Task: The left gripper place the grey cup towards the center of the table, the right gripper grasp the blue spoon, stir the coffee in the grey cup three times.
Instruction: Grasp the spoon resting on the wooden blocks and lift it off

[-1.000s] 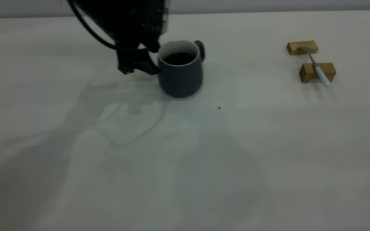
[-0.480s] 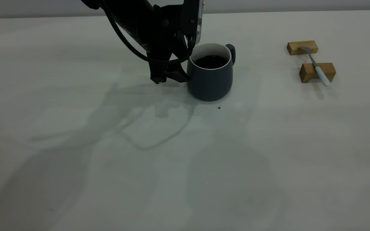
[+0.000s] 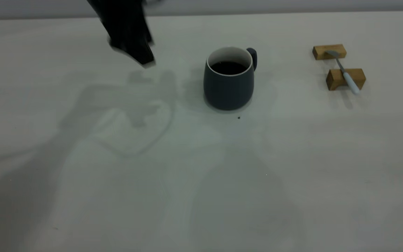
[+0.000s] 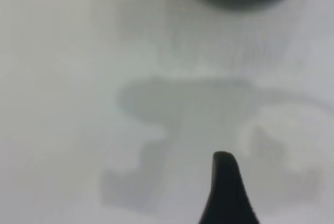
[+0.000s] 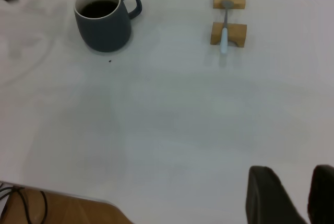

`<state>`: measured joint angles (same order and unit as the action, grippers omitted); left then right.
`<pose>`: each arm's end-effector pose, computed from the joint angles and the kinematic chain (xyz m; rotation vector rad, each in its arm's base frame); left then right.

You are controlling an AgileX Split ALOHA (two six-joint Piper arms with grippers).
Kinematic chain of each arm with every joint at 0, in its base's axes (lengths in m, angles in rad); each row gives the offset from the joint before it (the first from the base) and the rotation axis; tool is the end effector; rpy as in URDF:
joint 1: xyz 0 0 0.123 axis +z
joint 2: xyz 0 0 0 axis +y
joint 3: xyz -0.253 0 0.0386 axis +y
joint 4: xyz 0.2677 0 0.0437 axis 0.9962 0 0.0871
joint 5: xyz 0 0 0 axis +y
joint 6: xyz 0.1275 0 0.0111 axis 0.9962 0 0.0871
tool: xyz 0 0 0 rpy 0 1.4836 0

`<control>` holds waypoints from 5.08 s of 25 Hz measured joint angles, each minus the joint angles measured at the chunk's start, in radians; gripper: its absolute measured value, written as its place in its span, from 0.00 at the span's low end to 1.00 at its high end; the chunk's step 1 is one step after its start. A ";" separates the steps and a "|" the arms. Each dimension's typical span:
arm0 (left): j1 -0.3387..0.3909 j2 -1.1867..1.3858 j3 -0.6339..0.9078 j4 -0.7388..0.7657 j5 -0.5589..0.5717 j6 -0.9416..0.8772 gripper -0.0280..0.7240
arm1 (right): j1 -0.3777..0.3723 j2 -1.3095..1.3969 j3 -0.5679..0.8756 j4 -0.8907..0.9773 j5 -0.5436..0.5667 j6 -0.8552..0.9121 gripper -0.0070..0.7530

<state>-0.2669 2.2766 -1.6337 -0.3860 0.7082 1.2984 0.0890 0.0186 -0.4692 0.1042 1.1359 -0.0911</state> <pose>0.4507 -0.1557 0.0482 1.6622 2.1659 -0.1470 0.0738 0.0187 0.2507 -0.2014 2.1571 0.1264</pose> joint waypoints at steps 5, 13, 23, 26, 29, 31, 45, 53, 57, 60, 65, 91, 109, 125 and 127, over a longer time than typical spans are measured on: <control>0.019 -0.203 0.000 0.029 0.172 -0.441 0.82 | 0.000 0.000 0.000 0.000 0.000 0.000 0.32; 0.019 -0.475 0.001 0.034 0.460 -0.856 0.82 | 0.000 0.000 0.000 0.001 0.000 0.000 0.32; 0.019 -0.810 0.232 0.124 0.460 -1.048 0.82 | 0.000 0.000 0.000 0.000 0.000 0.000 0.32; 0.019 -0.921 0.381 0.126 0.460 -1.078 0.82 | 0.000 0.000 0.000 0.000 0.000 0.000 0.32; 0.019 -1.024 0.524 0.130 0.460 -1.100 0.82 | 0.000 0.000 0.000 0.000 0.000 0.000 0.32; 0.019 -1.085 0.616 0.131 0.460 -1.118 0.82 | 0.000 0.000 0.000 0.000 0.000 0.000 0.32; 0.019 -1.561 1.074 0.295 0.422 -1.261 0.82 | 0.000 0.000 0.000 0.000 0.000 0.000 0.32; 0.019 -1.848 1.121 0.297 0.434 -1.266 0.82 | 0.000 0.000 0.000 0.000 0.000 0.000 0.32; 0.070 -1.992 1.121 0.296 0.447 -1.266 0.82 | 0.000 0.000 0.000 0.000 0.000 0.000 0.32; 0.160 -2.071 1.121 0.296 0.452 -1.266 0.82 | 0.000 0.000 0.000 0.000 0.000 0.000 0.32; 0.317 -2.196 1.121 0.298 0.454 -1.265 0.82 | 0.000 0.000 0.000 0.000 0.000 0.000 0.32; 0.398 -2.296 1.147 0.320 0.429 -1.223 0.82 | 0.000 0.000 0.000 0.000 0.000 0.000 0.32; 0.398 -2.296 1.147 0.320 0.429 -1.225 0.82 | 0.000 0.682 -0.055 0.161 -0.361 -0.087 0.68; 0.398 -2.296 1.147 0.320 0.429 -1.225 0.82 | 0.000 1.558 -0.419 0.181 -0.538 -0.186 0.71; 0.398 -2.296 1.147 0.320 0.429 -1.225 0.82 | 0.000 1.639 -0.460 0.181 -0.550 -0.184 0.73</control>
<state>0.1308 -0.0193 -0.4871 -0.0658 1.1372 0.0731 0.0890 1.6573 -0.9293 0.2850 0.5857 -0.2752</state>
